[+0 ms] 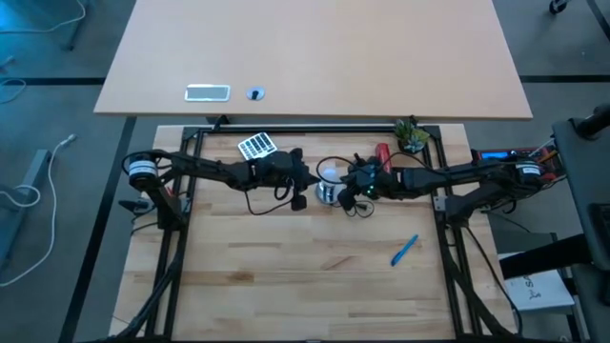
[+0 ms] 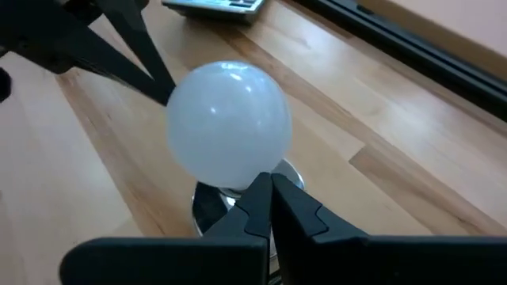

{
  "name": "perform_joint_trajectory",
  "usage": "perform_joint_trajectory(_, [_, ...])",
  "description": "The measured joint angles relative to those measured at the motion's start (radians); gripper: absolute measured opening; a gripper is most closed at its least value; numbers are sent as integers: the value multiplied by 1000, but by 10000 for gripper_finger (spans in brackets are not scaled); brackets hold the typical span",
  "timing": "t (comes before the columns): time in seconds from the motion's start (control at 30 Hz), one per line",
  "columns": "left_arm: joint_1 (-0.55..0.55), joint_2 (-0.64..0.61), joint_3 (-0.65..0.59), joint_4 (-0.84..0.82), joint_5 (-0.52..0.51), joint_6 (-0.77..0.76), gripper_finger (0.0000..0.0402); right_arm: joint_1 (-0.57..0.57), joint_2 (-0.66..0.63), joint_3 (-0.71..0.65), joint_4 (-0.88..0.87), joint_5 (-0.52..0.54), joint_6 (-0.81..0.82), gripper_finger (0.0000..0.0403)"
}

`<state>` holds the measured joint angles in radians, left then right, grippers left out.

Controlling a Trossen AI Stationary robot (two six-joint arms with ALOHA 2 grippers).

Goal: Screw lightbulb
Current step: Insert the white lightbulb into the silver lamp

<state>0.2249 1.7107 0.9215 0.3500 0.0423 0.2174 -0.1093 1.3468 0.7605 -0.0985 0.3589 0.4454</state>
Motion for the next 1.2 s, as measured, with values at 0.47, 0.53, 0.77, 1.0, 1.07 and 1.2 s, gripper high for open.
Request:
perform_joint_trajectory(0.47, [1, 1, 0, 10, -83, -17, 0, 13, 0, 0, 31, -77, 46, 0])
perform_joint_trajectory(0.53, [1, 1, 0, 10, -83, -17, 0, 18, 0, 0, 30, -79, 58, 0])
perform_joint_trajectory(0.77, [2, 1, 0, 11, -86, -17, 0, 36, 0, 0, 32, -72, 68, 0])
perform_joint_trajectory(1.0, [2, -18, 0, -1, -87, -18, 0, 35, -17, 2, -2, -63, 82, 0])
perform_joint_trajectory(1.07, [2, -31, 0, -31, -87, -21, 0, 35, -22, 2, -33, -55, 86, 0])
perform_joint_trajectory(1.2, [-1, -54, 0, -124, -68, -25, 0, 35, -32, 2, -98, -14, 97, 0])
